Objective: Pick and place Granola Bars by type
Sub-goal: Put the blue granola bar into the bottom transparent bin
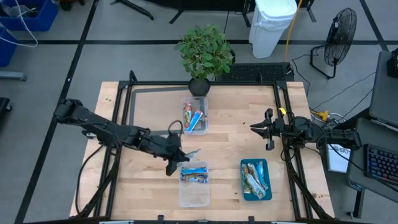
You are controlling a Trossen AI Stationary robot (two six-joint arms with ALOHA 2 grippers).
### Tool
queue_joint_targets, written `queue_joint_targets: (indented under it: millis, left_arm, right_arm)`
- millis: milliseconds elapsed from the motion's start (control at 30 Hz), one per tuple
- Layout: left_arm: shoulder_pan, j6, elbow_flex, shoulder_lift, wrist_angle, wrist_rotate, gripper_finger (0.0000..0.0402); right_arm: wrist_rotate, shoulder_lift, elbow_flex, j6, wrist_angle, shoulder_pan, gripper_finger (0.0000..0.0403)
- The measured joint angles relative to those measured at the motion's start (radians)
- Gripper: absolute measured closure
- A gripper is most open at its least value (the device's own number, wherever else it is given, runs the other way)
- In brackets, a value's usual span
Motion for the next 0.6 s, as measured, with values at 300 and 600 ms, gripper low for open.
queue_joint_targets:
  millis: [300,600]
  left_arm:
    - [-0.025,-0.080,-0.001,0.166,0.153,0.154,0.0377]
    - [-0.025,-0.183,0.000,0.265,0.210,0.243,0.0378]
  right_arm:
    - [0.000,0.000,0.000,0.000,0.000,0.000,0.0358]
    - [0.000,0.000,0.000,0.000,0.000,0.000,0.0358]
